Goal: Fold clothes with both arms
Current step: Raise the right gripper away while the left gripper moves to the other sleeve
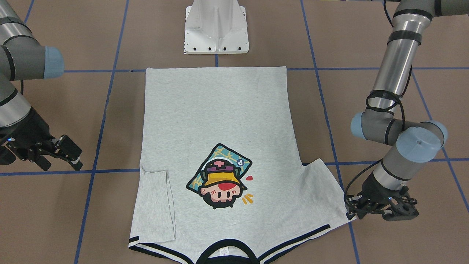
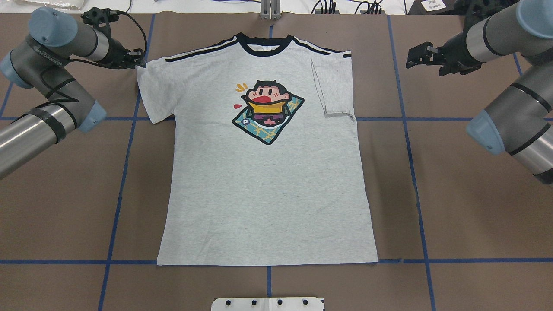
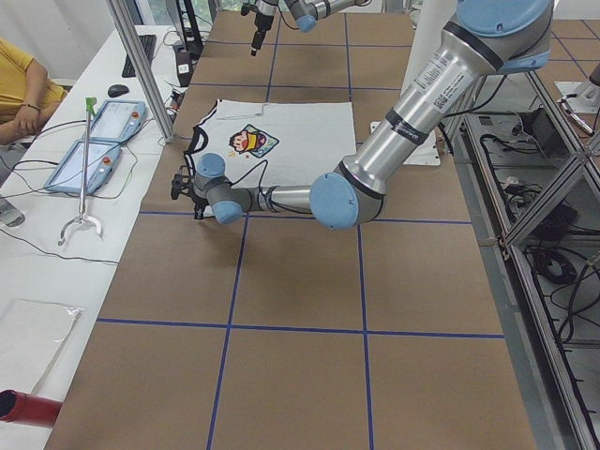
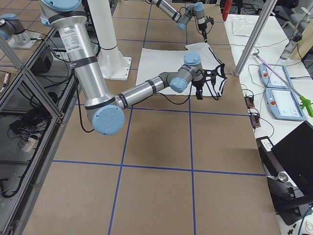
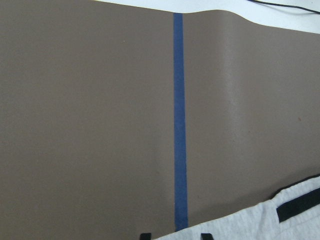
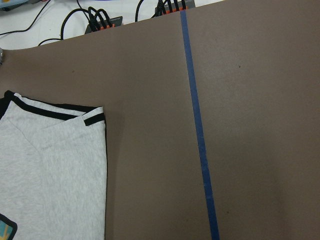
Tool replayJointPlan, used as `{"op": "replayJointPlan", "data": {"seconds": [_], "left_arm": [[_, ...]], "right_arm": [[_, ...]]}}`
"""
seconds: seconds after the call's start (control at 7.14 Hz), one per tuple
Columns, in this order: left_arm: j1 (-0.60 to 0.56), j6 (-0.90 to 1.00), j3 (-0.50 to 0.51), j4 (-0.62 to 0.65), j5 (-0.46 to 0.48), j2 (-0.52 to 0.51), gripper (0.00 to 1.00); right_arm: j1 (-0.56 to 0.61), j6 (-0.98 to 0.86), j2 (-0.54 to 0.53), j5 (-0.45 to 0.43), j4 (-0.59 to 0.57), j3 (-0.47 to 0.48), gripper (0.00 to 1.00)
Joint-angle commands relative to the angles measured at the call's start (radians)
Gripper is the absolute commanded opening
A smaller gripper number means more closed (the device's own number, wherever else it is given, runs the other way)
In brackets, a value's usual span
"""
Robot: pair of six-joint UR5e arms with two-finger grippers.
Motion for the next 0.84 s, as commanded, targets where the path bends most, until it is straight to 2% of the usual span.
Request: {"op": "replayJointPlan", "data": {"seconds": [0.0, 0.14, 0.28, 0.56, 0.7], "left_arm": [[0.002, 0.002, 0.014, 0.0, 0.0, 0.001, 0.44], [0.002, 0.002, 0.016, 0.0, -0.001, 0.001, 0.42], [0.004, 0.002, 0.016, 0.0, -0.004, 0.0, 0.32], [0.005, 0.012, 0.019, 0.002, -0.004, 0.0, 0.0], [0.005, 0.034, 0.019, 0.002, -0.004, 0.0, 0.0]], "right_arm": [[0.001, 0.001, 0.0, -0.003, 0.0, 0.0, 0.99], [0.0, 0.001, 0.0, -0.003, 0.0, 0.0, 0.99], [0.001, 0.001, -0.002, -0.003, 0.0, 0.0, 0.99], [0.001, 0.005, -0.002, -0.003, 0.002, 0.001, 0.99], [0.001, 0.009, -0.002, -0.003, 0.0, 0.003, 0.99]]}}
